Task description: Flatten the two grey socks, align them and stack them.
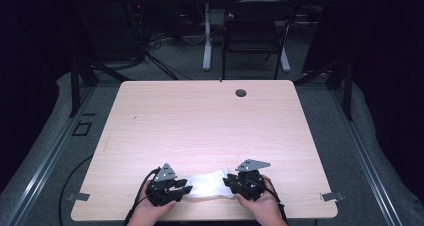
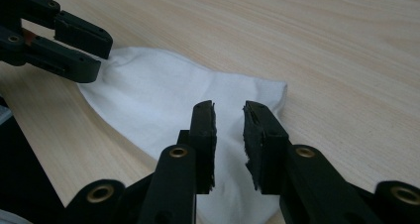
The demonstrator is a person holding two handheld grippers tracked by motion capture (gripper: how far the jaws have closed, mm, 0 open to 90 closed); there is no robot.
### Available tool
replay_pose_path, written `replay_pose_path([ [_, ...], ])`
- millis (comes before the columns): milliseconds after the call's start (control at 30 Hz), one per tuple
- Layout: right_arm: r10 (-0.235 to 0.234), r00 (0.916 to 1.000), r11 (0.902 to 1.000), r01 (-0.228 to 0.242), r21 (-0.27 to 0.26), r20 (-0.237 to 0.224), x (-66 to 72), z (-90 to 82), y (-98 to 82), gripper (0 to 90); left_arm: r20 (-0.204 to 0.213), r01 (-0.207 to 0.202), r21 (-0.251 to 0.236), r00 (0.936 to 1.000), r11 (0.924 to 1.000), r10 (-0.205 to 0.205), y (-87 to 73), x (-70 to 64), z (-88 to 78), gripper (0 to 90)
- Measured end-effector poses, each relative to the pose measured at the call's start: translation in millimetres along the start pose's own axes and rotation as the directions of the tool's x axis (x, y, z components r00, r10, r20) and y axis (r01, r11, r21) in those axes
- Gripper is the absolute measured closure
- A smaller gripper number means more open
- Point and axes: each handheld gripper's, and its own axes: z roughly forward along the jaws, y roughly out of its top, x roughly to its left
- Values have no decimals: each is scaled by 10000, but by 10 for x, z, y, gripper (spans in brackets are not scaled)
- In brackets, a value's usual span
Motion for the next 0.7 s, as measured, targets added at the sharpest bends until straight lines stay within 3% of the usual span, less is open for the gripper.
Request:
replay_pose_path([
  [200,-37,10000,9996,34,294,91,-23,27,-24,720,61,-32,145,10000,9999,32,-37,6,36,615],
  [700,18,9995,9969,-43,779,325,-32,88,-94,722,-229,-485,213,9985,9986,490,-107,25,84,568],
])
